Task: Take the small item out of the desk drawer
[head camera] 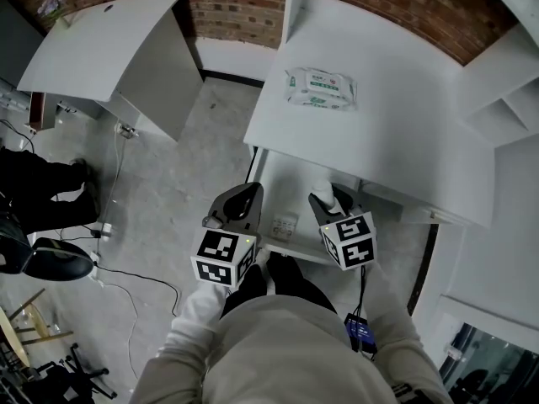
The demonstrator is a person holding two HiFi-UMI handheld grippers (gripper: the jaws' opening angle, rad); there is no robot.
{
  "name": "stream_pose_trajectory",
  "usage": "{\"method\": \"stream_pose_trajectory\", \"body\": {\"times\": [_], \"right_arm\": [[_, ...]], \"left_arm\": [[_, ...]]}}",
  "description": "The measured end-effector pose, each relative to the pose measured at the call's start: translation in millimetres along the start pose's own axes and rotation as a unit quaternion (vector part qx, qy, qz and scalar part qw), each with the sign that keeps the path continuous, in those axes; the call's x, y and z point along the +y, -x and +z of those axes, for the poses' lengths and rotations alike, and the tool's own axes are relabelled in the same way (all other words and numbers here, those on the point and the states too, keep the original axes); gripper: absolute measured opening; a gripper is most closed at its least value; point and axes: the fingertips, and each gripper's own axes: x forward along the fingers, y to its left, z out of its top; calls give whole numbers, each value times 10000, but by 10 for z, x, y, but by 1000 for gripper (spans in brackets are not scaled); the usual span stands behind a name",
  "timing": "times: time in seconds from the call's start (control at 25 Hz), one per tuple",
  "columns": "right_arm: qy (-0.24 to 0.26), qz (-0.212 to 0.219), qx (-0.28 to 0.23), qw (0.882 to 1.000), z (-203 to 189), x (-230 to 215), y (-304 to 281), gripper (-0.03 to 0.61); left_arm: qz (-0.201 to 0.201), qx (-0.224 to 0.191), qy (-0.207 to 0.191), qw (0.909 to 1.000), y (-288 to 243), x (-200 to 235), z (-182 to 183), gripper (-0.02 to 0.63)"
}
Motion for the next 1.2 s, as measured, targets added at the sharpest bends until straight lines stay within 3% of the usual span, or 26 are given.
{"method": "stream_pose_trajectory", "body": {"times": [0.6, 1.2], "right_arm": [[-367, -386, -1022, 9933, 439, 98, 611, 202], [-740, -872, -1837, 9763, 575, 175, 1229, 202]], "left_arm": [[-278, -105, -223, 9993, 63, -104, 80, 17], [-439, -194, -429, 9979, 294, -194, 186, 17]]}}
